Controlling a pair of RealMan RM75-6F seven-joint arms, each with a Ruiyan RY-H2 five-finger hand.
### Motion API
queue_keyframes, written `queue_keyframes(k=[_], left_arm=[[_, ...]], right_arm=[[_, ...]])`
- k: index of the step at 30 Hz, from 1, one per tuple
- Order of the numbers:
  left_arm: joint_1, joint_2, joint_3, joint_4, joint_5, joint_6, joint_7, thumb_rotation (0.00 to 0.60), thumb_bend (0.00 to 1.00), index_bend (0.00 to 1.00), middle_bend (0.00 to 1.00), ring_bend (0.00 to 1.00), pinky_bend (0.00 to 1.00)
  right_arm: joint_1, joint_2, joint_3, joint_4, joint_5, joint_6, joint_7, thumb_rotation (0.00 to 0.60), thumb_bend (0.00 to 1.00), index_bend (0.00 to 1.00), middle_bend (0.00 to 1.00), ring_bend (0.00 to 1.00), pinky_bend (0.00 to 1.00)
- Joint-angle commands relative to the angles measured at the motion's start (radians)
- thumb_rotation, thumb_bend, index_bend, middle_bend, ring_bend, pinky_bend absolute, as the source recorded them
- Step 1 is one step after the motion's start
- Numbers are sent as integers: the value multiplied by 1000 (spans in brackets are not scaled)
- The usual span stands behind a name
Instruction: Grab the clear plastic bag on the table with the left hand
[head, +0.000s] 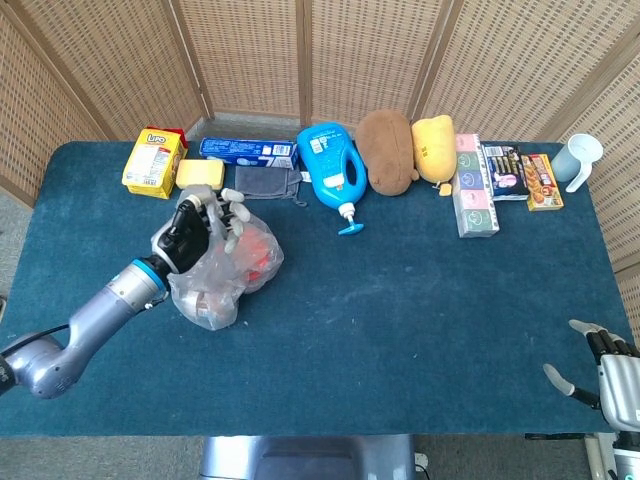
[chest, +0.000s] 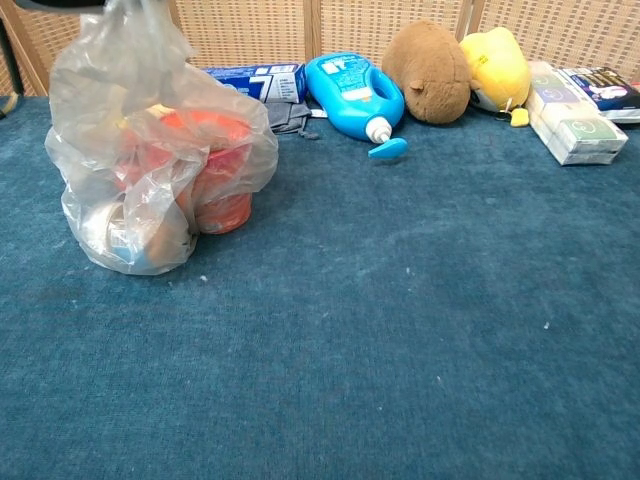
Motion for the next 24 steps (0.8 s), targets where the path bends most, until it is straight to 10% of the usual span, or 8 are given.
queue_keyframes(k=[1,8,24], left_arm=[[12,30,-14,-27,-41,15,28,224,750,465,569,660,770],[33,77,-46,-86,-89,38,48,327,771,497,593,696,838],[73,198,-172,-183,-77,72,-44,337,770,497,603,698,839]], right_arm=[[-1,3,0,-4,-4,3,-1,0,203,238,305,346,397],[0,6,1,-14,-12,7,-7,0,203,242,305,347,397],[2,10,1,-17,-22,4,2,0,203,244,306,347,398]])
